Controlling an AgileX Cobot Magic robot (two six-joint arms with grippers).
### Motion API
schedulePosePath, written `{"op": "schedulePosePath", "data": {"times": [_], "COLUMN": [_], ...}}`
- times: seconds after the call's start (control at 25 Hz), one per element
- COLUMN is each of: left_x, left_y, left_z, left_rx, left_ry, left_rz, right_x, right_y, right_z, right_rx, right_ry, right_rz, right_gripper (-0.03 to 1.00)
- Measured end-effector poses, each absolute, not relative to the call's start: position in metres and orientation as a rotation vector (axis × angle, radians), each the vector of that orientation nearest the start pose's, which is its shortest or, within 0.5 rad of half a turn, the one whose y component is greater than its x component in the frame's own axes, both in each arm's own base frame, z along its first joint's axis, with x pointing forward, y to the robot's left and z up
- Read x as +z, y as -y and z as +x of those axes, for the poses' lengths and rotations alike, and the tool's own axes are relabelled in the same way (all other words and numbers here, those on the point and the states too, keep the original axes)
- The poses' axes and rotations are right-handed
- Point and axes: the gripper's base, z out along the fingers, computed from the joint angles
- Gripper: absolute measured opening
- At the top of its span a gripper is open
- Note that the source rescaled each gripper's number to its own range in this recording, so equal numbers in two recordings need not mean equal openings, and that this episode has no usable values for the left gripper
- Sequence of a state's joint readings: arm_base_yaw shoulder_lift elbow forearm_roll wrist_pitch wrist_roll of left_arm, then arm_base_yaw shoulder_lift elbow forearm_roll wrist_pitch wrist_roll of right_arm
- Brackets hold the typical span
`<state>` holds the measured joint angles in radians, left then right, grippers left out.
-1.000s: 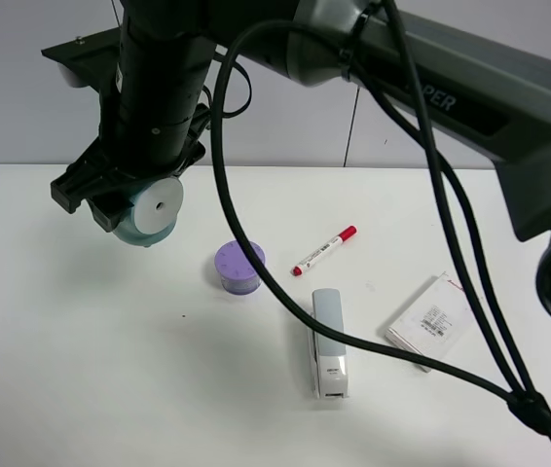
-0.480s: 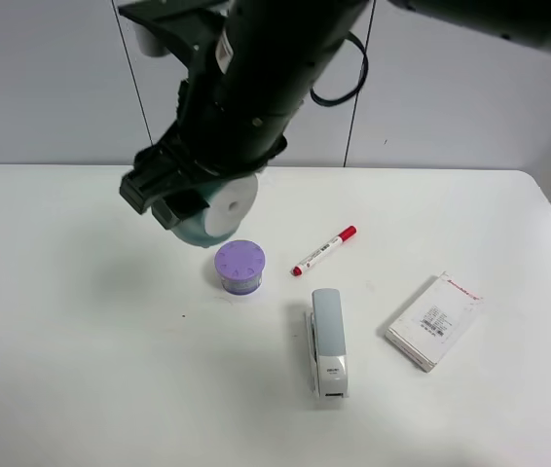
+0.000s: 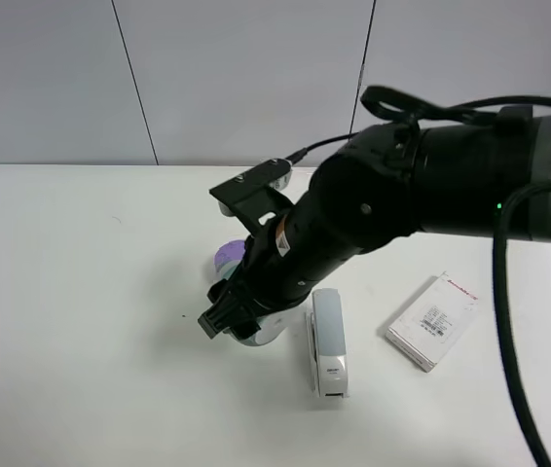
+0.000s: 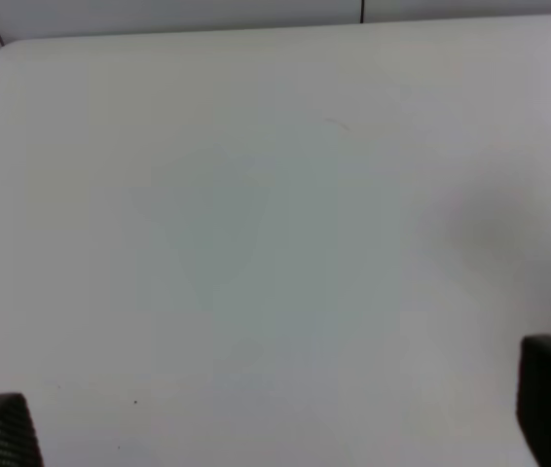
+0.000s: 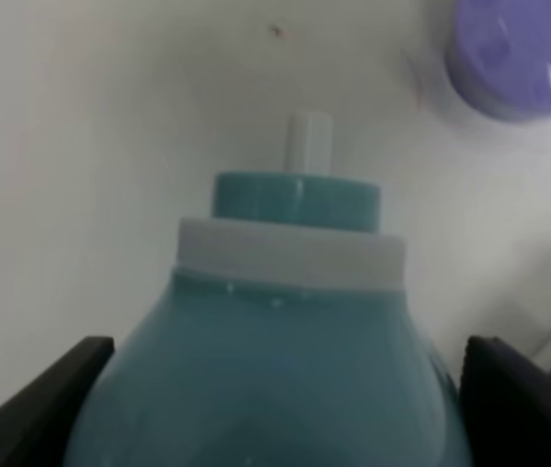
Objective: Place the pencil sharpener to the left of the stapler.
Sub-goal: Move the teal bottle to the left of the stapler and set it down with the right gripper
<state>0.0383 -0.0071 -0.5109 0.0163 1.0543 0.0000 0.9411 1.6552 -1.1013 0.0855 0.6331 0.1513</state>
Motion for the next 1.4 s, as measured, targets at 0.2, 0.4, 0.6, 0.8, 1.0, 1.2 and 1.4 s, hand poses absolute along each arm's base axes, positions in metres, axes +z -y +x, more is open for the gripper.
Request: {"op": "schedulePosePath", "data": {"times": [0.2, 0.4, 0.6, 0.8, 1.0, 1.2, 1.4], "left_x": [0.281, 0.281, 0.281, 0.281, 0.281, 0.281, 0.281], "left_y": [-0.001, -0.001, -0.001, -0.001, -0.001, -0.001, -0.001], "left_z": [-0.007, -0.007, -0.007, -0.007, -0.007, -0.007, -0.007], "left_rx": [0.044, 0.044, 0.044, 0.044, 0.044, 0.044, 0.044], "left_ry": [-2.02, -2.02, -2.02, -2.02, -2.02, -2.02, -2.02], "left_rz": [-0.04, -0.04, -0.04, -0.04, -0.04, -0.04, -0.04], "right_x": [0.211, 0.208, 0.193, 0.171, 0.16, 0.16, 0.153], "right_y": [-0.265, -0.263, -0.252, -0.257, -0.265, -0.267, -0.27], "right_z": [0.196, 0.196, 0.191, 0.193, 0.196, 0.197, 0.2], "right_rx": [0.43, 0.453, 0.377, 0.325, 0.372, 0.398, 0.406], "right_ry": [-2.641, -2.701, -2.772, -2.819, -2.805, -2.782, -2.77], "right_rz": [-0.817, -0.645, -0.553, -0.562, -0.534, -0.527, -0.527], "right_gripper": [0.0, 0.0, 0.0, 0.0, 0.0, 0.0, 0.0]}}
